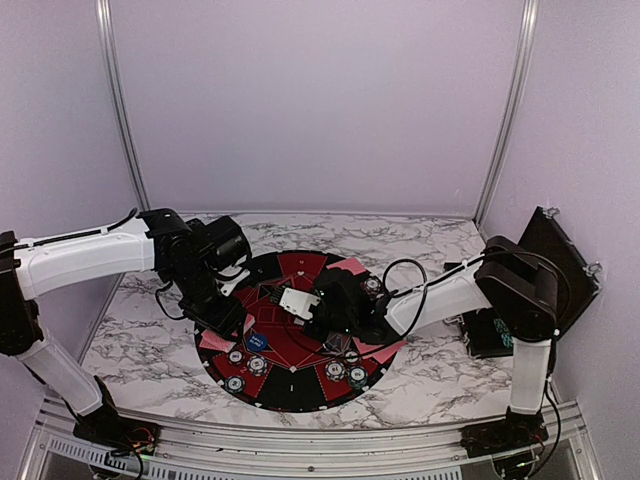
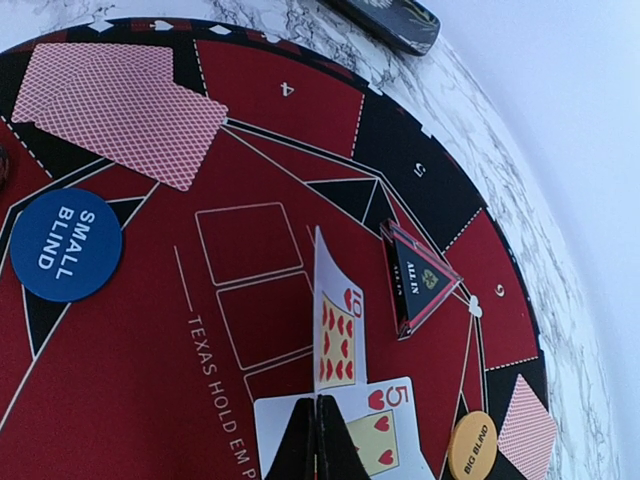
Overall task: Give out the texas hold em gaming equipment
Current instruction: Flop the poker card in the community card area.
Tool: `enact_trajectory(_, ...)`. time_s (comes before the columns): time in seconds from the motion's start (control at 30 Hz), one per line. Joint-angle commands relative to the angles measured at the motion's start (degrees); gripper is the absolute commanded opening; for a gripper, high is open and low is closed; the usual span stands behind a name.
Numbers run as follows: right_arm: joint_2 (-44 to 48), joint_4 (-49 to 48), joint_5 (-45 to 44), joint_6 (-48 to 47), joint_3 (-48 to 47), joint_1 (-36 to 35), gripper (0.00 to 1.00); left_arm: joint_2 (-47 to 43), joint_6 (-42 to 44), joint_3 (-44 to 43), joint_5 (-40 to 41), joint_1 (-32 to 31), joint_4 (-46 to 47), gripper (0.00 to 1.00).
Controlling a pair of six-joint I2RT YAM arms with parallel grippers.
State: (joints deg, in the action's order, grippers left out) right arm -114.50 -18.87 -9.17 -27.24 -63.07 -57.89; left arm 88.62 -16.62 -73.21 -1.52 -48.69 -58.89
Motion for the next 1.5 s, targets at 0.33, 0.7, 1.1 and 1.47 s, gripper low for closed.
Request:
enact_trajectory(0.33, 0.91, -0.14, 0.02, 2.29, 0.43, -1.39, 0.09, -0.03, 0.71, -1.83, -0.68, 0.28, -0.17, 0.52)
enact_trajectory(0.7, 2.06, 0.94, 0.9, 4.14, 2.22, -1.68, 0.17, 0.32, 0.73, -2.01, -0.81, 0.34, -0.16, 0.52)
enact_trajectory(1.1, 2.31, 3.67, 1.88, 7.14, 1.92, -1.75, 0.28, 0.87, 0.74, -2.4, -1.2, 0.34, -0.18, 0.52)
enact_trajectory(1.47, 5.14, 6.26, 5.94, 13.99, 0.48, 0.3, 0.37, 0.68, 0.73, -2.12, -1.37, 0.26, -0.09, 0.52)
